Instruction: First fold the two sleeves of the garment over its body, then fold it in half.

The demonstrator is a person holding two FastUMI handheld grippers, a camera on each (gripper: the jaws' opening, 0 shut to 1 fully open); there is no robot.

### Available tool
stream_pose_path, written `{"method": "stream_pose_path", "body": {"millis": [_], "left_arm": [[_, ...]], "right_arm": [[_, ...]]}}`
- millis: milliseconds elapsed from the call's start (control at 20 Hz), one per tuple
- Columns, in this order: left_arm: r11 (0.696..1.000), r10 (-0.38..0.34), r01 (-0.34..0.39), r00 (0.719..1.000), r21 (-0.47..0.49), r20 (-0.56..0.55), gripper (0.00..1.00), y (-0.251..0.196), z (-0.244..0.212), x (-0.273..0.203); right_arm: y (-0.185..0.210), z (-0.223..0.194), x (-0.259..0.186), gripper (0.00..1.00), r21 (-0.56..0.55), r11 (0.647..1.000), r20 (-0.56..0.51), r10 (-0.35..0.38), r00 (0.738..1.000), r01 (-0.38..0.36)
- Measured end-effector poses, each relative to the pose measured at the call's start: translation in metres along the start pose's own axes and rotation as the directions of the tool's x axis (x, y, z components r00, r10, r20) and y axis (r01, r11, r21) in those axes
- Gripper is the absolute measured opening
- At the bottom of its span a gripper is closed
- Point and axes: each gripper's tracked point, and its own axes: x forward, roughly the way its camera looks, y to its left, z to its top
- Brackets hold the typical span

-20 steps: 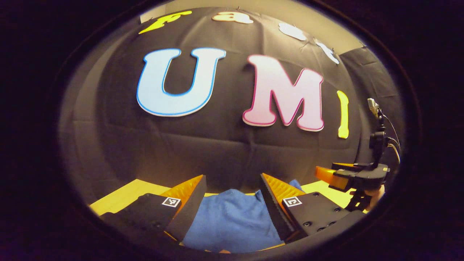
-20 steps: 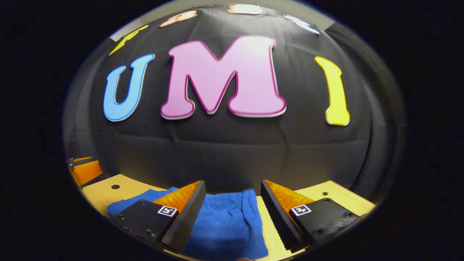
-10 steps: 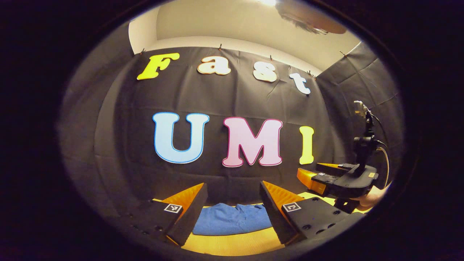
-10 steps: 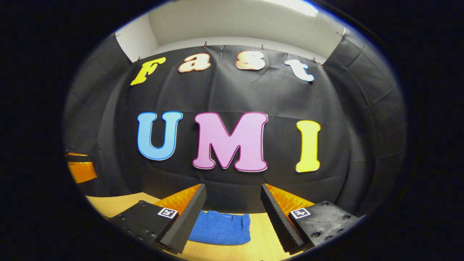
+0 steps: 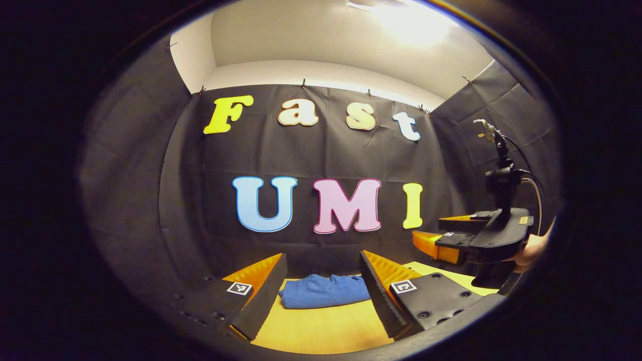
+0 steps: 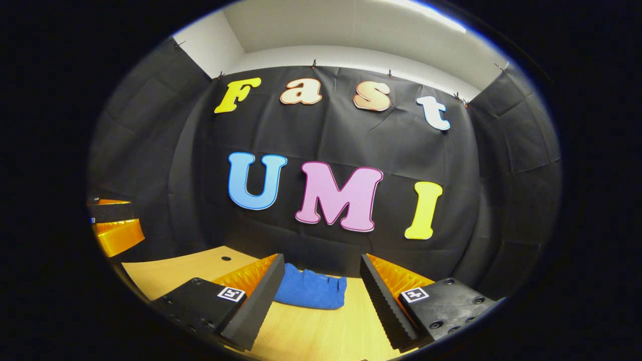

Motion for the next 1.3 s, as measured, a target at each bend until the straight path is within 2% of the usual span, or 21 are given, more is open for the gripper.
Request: {"method": "stream_pose_path", "body": {"millis": [50, 100, 150, 300, 350, 450, 550, 650, 700, 950, 1300], "left_arm": [[1.0, -0.015, 0.015, 1.0, 0.013, 0.011, 0.82, -0.002, 0.006, -0.005], [0.999, -0.038, 0.038, 0.999, 0.022, 0.021, 0.82, -0.004, 0.01, -0.009], [0.999, -0.044, 0.044, 0.999, 0.025, 0.021, 0.82, -0.002, 0.012, -0.01], [0.999, -0.049, 0.049, 0.998, 0.011, -0.025, 0.83, 0.007, 0.007, -0.009], [0.999, -0.043, 0.043, 0.998, -0.004, -0.047, 0.82, 0.01, 0.005, -0.008], [1.0, 0.011, -0.013, 0.998, -0.028, -0.07, 0.83, 0.026, 0.006, -0.009], [0.999, 0.035, -0.036, 0.997, -0.022, -0.067, 0.83, 0.026, 0.007, -0.013], [0.999, 0.051, -0.051, 0.997, 0.002, -0.061, 0.82, 0.031, 0.008, -0.02], [0.999, 0.046, -0.046, 0.997, 0.011, -0.054, 0.82, 0.031, 0.008, -0.024], [1.0, 0.001, -0.001, 0.998, 0.004, -0.063, 0.83, 0.028, -0.006, -0.027], [1.0, -0.008, 0.008, 0.999, -0.008, -0.047, 0.83, 0.039, -0.004, -0.018]], "right_arm": [[-0.003, 0.001, -0.01, 0.93, 0.013, 1.0, -0.014, -0.015, 1.0, 0.015], [-0.007, 0.0, -0.018, 0.99, 0.023, 0.999, -0.021, -0.037, 0.999, 0.037], [-0.007, 0.0, -0.024, 0.96, 0.037, 0.998, -0.024, -0.044, 0.999, 0.045], [0.002, 0.007, -0.034, 0.96, 0.045, 0.999, -0.009, -0.017, 1.0, 0.017], [0.002, 0.01, -0.033, 0.96, 0.044, 0.999, 0.004, -0.015, 1.0, 0.015], [0.005, 0.013, -0.032, 0.96, 0.067, 0.998, 0.014, -0.011, 1.0, 0.01], [0.016, 0.013, -0.032, 0.96, 0.088, 0.996, 0.006, 0.01, 1.0, -0.01], [0.019, 0.012, -0.032, 0.93, 0.063, 0.998, 0.008, 0.01, 1.0, -0.011], [0.022, 0.014, -0.033, 0.96, 0.051, 0.999, 0.019, 0.013, 1.0, -0.013], [0.047, 0.013, -0.037, 0.96, -0.013, 0.999, 0.033, 0.045, 0.998, -0.045], [0.054, 0.017, -0.038, 0.95, -0.005, 1.0, 0.046, 0.028, 0.999, -0.028]]}}
